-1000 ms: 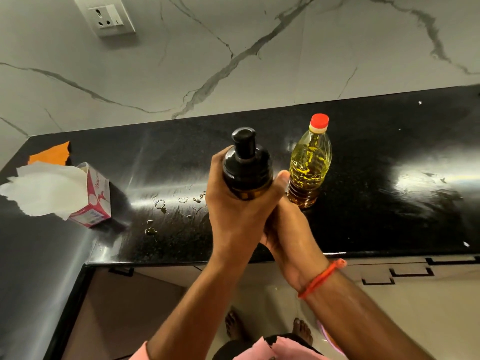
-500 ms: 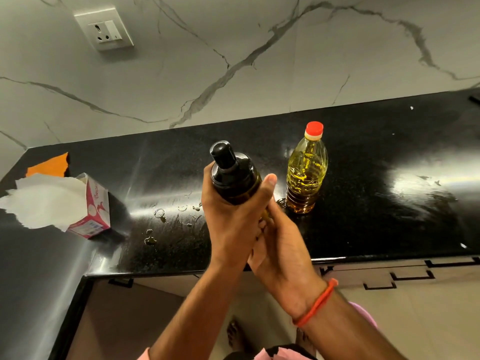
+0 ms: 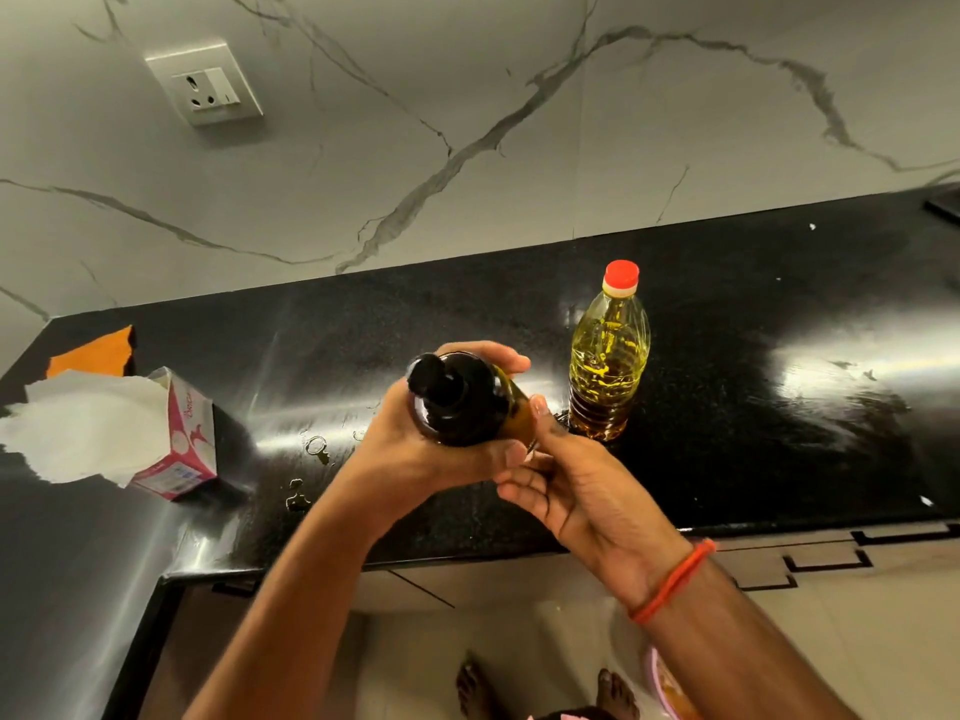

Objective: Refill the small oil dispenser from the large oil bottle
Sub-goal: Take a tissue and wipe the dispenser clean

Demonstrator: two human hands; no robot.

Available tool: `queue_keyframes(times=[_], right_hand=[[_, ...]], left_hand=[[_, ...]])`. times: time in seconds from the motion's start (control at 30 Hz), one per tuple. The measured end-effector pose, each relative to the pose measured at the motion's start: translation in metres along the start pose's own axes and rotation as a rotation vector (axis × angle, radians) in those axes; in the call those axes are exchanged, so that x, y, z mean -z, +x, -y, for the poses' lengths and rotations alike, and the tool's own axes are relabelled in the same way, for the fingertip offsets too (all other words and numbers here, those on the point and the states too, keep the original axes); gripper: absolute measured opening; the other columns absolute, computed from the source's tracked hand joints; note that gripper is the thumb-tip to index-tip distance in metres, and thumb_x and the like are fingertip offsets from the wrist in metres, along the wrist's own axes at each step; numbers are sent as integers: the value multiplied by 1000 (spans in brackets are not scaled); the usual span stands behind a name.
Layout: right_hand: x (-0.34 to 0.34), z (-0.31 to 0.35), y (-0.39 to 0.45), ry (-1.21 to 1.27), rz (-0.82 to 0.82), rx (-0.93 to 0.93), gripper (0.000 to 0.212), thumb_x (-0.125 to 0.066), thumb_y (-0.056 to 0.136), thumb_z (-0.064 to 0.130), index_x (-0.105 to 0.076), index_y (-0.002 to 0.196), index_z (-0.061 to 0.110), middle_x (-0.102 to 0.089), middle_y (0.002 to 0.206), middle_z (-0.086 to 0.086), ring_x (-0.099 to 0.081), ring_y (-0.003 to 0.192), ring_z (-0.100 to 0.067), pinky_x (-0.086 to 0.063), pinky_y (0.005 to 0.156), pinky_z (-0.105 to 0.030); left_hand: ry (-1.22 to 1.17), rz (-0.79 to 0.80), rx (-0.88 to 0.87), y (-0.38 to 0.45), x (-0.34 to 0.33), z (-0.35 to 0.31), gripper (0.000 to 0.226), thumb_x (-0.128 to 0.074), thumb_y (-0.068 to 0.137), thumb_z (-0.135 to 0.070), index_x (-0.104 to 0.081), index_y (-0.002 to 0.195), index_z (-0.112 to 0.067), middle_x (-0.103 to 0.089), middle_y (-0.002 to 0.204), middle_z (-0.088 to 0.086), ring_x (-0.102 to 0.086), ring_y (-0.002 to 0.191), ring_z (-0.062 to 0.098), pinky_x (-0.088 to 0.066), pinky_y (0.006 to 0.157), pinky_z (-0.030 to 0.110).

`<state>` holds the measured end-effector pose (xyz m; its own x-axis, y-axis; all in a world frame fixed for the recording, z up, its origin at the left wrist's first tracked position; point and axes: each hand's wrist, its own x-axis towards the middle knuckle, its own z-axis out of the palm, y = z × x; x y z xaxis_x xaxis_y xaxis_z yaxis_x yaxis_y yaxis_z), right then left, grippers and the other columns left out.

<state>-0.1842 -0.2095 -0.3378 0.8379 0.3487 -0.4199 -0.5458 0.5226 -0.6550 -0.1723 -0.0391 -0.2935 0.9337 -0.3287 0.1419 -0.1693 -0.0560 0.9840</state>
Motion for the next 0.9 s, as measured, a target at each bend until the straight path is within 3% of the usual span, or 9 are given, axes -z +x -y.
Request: queue_keyframes(times=[0.1,0.27,0.37,0.43,0.57,0.67,0.77,0.83,0.9], right_hand=[[-4,0,1,-64,7,-16,44,-64,90,45,-71,94,1,-71,70,-9,-67,59,-12,-61,60,-22],[-6,-6,0,-207,-134,244,31,-67,92,35,-74,75,10,-70,65,-5,-65,57,-9,-57,58,-23],[-2,-7,4,-394,-262,494,10,-70,94,24,-70,99,16,-74,72,-11,-70,60,-16,-58,59,-32],[4,-8,4,-647,-334,691,15,-70,96,24,-63,109,27,-72,80,-12,-72,69,-22,-61,63,-38],[4,-11,-2,-987,-263,1017,30,-61,98,2,-68,124,15,-72,108,3,-69,102,-7,-57,87,-26],[5,-16,-5,-1047,-214,1085,41,-53,98,-7,-65,134,8,-69,123,-3,-64,119,-12,-54,100,-32],[5,-13,-9,-1063,-227,1138,52,-43,92,-1,-60,140,7,-64,135,-6,-60,127,-13,-51,107,-31],[-3,-11,-12,-1022,-186,1175,52,-45,94,-5,-55,144,5,-61,140,-6,-58,130,-10,-49,108,-25],[-16,-12,-16,-963,-82,1132,52,-52,99,-3,-46,150,8,-54,150,-7,-53,138,-13,-49,110,-31]], left_hand=[[-84,-17,7,5,-5,2,46,-83,67,-11,-73,108,-29,-70,113,19,-68,105,29,-58,91,42],[-167,-277,-5,3,-25,14,36,-83,65,-15,-69,98,-13,-71,94,8,-69,86,20,-58,76,30],[-172,-420,14,4,-35,17,38,-84,68,-11,-67,102,-6,-71,91,6,-69,81,18,-58,69,33],[-198,-468,25,7,-39,15,34,-80,73,-6,-67,104,-3,-71,90,8,-69,78,19,-58,65,34],[-212,-510,5,11,-37,9,44,-78,76,-10,-62,114,6,-69,96,9,-69,85,19,-58,75,29],[-214,-546,-20,13,-32,6,48,-82,75,-15,-63,114,4,-70,94,3,-70,86,16,-58,75,28],[-207,-541,-46,12,-31,4,48,-86,72,-21,-65,109,-1,-71,91,2,-71,84,16,-58,71,26],[-229,-521,-46,11,-34,2,48,-88,72,-24,-64,108,-2,-71,88,4,-71,81,18,-59,68,28],[-281,-511,-50,10,-37,0,60,-89,72,-42,-61,109,-3,-68,87,4,-68,80,19,-57,69,30]])
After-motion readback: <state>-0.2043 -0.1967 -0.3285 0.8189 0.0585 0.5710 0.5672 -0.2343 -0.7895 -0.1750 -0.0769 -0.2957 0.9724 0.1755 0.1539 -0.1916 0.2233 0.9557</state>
